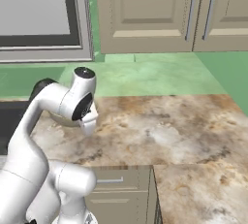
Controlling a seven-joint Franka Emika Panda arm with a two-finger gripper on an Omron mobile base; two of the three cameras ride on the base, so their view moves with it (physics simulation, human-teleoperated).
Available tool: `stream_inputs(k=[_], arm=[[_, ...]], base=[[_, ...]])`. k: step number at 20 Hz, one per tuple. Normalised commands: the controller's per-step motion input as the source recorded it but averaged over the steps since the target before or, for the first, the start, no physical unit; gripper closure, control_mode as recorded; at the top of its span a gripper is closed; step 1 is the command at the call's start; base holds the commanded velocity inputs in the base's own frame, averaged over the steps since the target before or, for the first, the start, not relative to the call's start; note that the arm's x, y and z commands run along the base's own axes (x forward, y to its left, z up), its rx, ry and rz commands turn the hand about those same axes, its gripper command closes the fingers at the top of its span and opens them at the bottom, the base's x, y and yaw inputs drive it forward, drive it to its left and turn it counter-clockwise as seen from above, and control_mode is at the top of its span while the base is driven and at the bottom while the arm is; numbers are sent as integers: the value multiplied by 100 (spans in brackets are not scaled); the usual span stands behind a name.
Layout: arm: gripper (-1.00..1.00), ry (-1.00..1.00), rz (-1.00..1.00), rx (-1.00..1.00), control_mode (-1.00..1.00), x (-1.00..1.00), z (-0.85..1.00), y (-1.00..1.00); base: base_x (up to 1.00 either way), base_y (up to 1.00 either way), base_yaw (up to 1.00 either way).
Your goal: Clear the mugs and bowl far away from the sink.
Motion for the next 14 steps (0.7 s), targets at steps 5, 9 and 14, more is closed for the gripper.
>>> stream_inputs(k=[5, 9, 14], arm=[[100, -26, 0, 0, -100, -59, 14, -1], [100, -22, -1, 0, -100, -50, 11, -13], [100, -2, -7, -2, -100, -48, 19, -18]], base=[[0, 0, 0], [0, 0, 0], [0, 0, 0]])
